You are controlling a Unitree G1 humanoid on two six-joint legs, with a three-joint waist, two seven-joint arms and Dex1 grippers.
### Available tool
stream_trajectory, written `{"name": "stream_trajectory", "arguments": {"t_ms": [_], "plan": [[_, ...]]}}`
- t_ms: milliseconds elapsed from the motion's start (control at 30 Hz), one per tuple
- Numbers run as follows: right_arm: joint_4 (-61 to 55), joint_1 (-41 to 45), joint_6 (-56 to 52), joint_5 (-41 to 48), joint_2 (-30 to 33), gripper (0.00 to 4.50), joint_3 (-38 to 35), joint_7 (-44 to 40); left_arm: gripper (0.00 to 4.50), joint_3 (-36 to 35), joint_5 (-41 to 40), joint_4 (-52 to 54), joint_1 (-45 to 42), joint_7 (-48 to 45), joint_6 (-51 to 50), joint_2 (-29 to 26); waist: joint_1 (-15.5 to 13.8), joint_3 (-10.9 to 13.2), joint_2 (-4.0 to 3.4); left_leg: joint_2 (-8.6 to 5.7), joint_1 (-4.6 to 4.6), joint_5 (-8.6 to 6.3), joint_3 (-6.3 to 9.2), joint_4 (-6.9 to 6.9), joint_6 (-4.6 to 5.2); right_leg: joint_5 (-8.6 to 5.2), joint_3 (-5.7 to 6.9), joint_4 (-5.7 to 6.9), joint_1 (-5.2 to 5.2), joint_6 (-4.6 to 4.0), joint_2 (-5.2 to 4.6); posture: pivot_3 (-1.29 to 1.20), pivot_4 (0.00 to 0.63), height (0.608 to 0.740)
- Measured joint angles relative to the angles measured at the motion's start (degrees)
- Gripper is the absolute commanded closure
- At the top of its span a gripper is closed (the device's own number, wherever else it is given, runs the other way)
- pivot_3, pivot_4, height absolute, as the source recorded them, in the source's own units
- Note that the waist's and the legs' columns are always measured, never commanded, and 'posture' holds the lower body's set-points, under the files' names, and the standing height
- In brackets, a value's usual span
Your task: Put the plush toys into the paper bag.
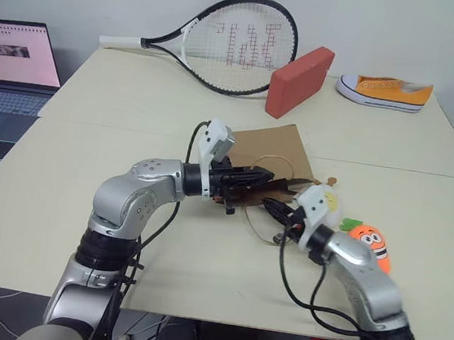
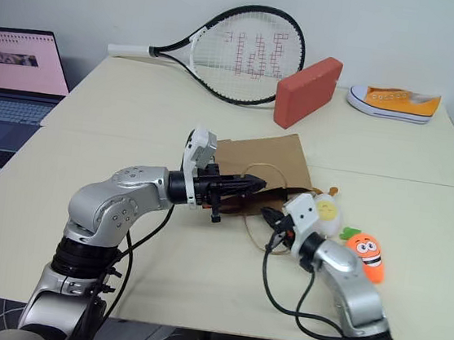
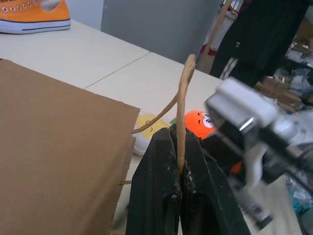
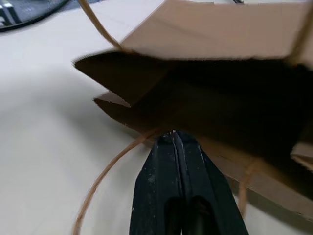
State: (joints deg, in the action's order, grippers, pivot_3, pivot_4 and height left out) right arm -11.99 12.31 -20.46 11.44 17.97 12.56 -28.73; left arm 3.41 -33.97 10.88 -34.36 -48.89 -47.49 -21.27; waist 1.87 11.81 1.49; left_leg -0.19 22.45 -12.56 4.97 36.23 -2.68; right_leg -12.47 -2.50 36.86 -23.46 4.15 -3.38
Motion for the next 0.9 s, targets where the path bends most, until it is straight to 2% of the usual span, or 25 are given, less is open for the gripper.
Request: {"name": "stream_trajectory", "arguments": {"t_ms": [233,567,767,900], "plan": [[8.82,3.06,6.48,-7.01,-5.55,4.49,0.53,5.64,4.50,-0.49,-2.05,0.87,0.07,2.26,-1.31,0.00,0.01,0.00,0.00,0.00,-0.01,0.00,0.01,-0.02,0.00,0.00,0.00,0.02,-0.01,-0.02,0.00,0.00,0.150,0.740],[16.34,6.32,6.12,-11.25,-9.33,4.49,0.81,8.87,4.50,-2.27,-4.96,1.03,-0.58,5.37,-3.10,0.23,0.05,0.00,0.00,0.01,-0.02,0.00,0.02,-0.05,0.00,0.00,0.00,0.02,-0.02,-0.04,0.01,0.00,0.150,0.740],[16.73,6.72,5.20,-11.36,-9.95,4.49,0.48,8.69,4.50,-3.92,-6.27,1.27,-3.97,6.51,-3.33,-0.41,0.13,-0.01,0.02,0.02,-0.09,0.00,0.02,-0.05,0.00,0.00,0.00,0.03,0.02,-0.04,0.04,0.00,0.150,0.740],[16.74,6.87,4.77,-11.50,-9.96,4.49,0.51,8.43,4.50,-4.17,-4.95,0.89,-9.43,6.56,-0.41,-2.39,0.15,-0.03,0.04,0.03,-0.11,0.01,0.02,-0.05,0.00,0.00,-0.01,0.03,0.03,-0.04,0.06,0.00,0.150,0.740]]}}
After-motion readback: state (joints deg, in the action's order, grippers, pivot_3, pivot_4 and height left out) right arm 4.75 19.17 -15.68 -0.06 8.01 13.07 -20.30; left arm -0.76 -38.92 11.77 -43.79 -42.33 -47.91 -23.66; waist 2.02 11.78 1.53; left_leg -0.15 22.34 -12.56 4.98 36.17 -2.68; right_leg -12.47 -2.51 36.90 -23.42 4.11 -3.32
